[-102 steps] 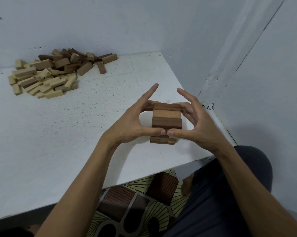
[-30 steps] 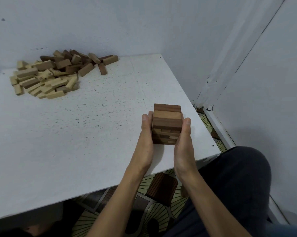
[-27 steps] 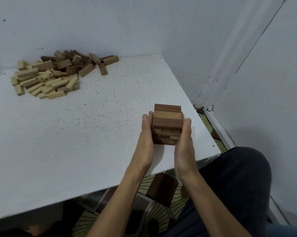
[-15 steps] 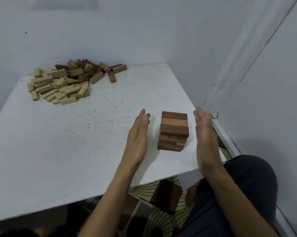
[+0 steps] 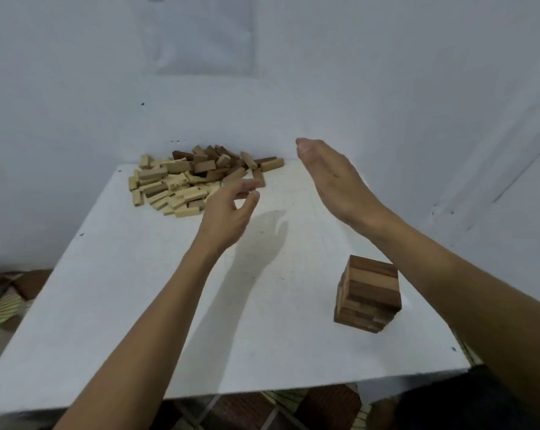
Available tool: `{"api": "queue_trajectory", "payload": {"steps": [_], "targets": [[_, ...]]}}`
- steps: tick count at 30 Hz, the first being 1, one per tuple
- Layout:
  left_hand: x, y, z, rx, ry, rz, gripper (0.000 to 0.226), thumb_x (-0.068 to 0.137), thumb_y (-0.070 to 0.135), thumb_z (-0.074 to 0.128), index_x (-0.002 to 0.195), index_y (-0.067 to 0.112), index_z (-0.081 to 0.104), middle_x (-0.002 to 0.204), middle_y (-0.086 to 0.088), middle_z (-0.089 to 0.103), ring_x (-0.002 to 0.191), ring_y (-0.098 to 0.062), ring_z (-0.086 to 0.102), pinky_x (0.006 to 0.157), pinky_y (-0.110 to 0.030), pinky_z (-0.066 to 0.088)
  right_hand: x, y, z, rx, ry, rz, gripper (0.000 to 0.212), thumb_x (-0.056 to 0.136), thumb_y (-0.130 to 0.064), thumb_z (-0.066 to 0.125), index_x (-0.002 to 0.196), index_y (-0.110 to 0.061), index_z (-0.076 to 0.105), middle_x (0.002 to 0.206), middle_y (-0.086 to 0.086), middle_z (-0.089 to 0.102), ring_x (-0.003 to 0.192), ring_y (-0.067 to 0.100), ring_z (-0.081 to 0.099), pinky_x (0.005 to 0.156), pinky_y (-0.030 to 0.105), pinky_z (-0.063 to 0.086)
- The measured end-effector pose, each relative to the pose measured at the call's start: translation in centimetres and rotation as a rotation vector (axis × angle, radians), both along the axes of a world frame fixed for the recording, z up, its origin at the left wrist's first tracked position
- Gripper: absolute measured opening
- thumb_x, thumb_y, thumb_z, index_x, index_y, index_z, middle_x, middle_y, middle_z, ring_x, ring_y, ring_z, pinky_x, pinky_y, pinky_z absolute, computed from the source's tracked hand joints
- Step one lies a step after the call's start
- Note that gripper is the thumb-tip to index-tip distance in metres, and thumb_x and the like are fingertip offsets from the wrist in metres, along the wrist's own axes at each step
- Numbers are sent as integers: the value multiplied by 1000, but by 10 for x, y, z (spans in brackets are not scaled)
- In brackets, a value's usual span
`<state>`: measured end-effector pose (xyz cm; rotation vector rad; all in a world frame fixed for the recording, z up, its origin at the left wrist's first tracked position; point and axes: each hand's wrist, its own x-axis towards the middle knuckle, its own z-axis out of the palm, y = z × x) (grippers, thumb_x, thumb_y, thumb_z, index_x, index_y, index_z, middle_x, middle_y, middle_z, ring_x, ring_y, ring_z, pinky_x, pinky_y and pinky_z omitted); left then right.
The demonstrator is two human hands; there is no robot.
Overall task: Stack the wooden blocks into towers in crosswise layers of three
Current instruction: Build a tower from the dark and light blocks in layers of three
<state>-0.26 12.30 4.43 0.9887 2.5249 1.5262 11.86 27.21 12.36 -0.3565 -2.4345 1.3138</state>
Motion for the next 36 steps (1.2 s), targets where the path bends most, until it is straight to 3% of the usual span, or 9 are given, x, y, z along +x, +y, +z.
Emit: {"api": "queue_trajectory", "payload": {"steps": [4,8,11,14,18,26,29,32,36], "targets": [[-53,11,-4,-145,105,83,31,97,25,57,126,17,66,124,2,67,111,-14,61,91,-32,50,-77,18,-18,182,-122,31,41,105,-38,40,140,-19,51,139,0,55,116,7,51,90,19,37],[-94,28,-18,-404,289,141,34,96,35,56,126,20,66,120,-5,66,110,-26,60,79,-36,49,-138,46,-47,404,-268,20,40,103,-21,43,141,-13,49,137,10,55,123,27,53,98,35,44],[-109,46,-32,-557,310,182,39,95,45,57,128,24,63,128,-6,59,118,-30,53,91,-43,45,-173,67,-71,595,-376,34,36,99,-11,42,133,-12,54,121,14,58,106,32,57,87,43,50],[-114,66,-49,-670,321,241,49,90,56,58,131,28,58,136,-6,51,125,-32,46,104,-45,35,-197,79,-87,696,-478,74,48,96,-5,43,143,-15,45,133,14,51,112,33,56,91,44,50],[-116,88,-60,-688,248,326,56,86,66,55,125,26,61,136,-9,47,125,-33,41,102,-46,33,-218,89,-103,768,-542,160,65,94,-4,46,153,-23,28,150,9,38,126,36,46,101,45,45],[-113,102,-77,-654,346,500,37,82,56,63,86,21,76,105,-8,59,99,-31,53,87,-43,40,-224,92,-117,917,-467,88,38,96,-11,48,134,-13,52,125,12,48,111,35,44,85,40,42],[-112,104,-78,-657,340,474,41,94,51,52,97,18,75,115,-7,54,108,-31,48,91,-44,35,-219,93,-117,916,-491,85,25,97,-10,48,121,-5,50,120,15,53,110,35,47,77,38,40],[-114,108,-75,-667,295,485,54,88,66,52,101,18,73,123,-7,51,113,-30,44,93,-43,33,-216,92,-116,853,-505,104,21,93,-7,53,113,-6,49,112,15,57,100,33,54,70,35,36],[-119,112,-77,-685,289,504,40,94,52,51,102,20,73,126,-6,49,115,-30,43,94,-42,32,-216,93,-117,794,-520,87,12,97,-15,52,107,-10,48,109,15,60,84,29,52,67,35,40]]}}
